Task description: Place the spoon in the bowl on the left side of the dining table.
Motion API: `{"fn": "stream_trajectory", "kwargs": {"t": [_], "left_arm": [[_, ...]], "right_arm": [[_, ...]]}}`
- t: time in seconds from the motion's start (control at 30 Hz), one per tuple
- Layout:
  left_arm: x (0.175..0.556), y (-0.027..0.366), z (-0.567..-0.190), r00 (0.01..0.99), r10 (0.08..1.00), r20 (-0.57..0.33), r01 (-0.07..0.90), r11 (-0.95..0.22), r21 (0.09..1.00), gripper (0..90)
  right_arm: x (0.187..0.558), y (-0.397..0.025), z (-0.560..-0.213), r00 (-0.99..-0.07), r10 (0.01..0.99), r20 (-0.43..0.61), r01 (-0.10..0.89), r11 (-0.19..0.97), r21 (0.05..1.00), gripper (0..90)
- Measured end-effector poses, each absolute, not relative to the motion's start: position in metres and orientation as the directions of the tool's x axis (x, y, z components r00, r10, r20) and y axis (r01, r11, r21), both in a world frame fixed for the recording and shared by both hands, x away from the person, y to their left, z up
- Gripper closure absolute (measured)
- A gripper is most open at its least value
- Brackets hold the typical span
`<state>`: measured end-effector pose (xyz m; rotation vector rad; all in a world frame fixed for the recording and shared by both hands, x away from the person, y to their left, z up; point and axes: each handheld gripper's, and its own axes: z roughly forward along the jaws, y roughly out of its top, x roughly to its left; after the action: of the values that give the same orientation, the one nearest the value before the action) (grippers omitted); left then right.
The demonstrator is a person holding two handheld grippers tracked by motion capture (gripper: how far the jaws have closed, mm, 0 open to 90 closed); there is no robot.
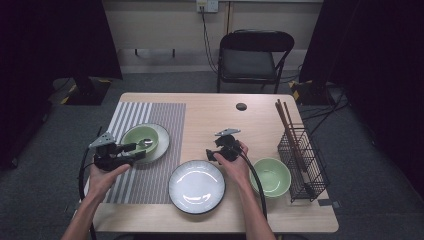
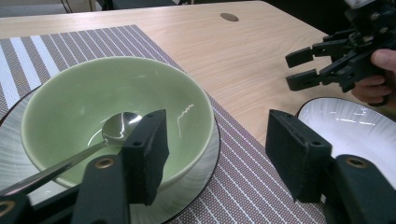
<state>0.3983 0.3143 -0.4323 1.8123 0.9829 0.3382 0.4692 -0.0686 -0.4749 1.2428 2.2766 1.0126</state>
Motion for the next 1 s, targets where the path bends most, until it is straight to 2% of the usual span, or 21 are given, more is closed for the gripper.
{"fn": "stream_trajectory", "kwargs": {"t": [0.17, 0.57, 1.0], "left_arm": [[0.395, 0.312, -0.438, 0.628, 0.752, -0.200, 0.484, -0.177, 0.857, 32.6], [0.395, 0.310, -0.440, 0.624, 0.756, -0.195, 0.494, -0.188, 0.849, 29.6], [0.395, 0.311, -0.443, 0.617, 0.762, -0.196, 0.499, -0.186, 0.846, 29.4]], "right_arm": [[0.463, -0.066, -0.463, -0.572, 0.819, 0.051, 0.555, 0.340, 0.759, 24.0], [0.453, -0.071, -0.409, -0.625, 0.776, 0.089, 0.500, 0.310, 0.808, 28.5], [0.454, -0.104, -0.367, -0.637, 0.759, 0.131, 0.466, 0.244, 0.851, 43.0]]}}
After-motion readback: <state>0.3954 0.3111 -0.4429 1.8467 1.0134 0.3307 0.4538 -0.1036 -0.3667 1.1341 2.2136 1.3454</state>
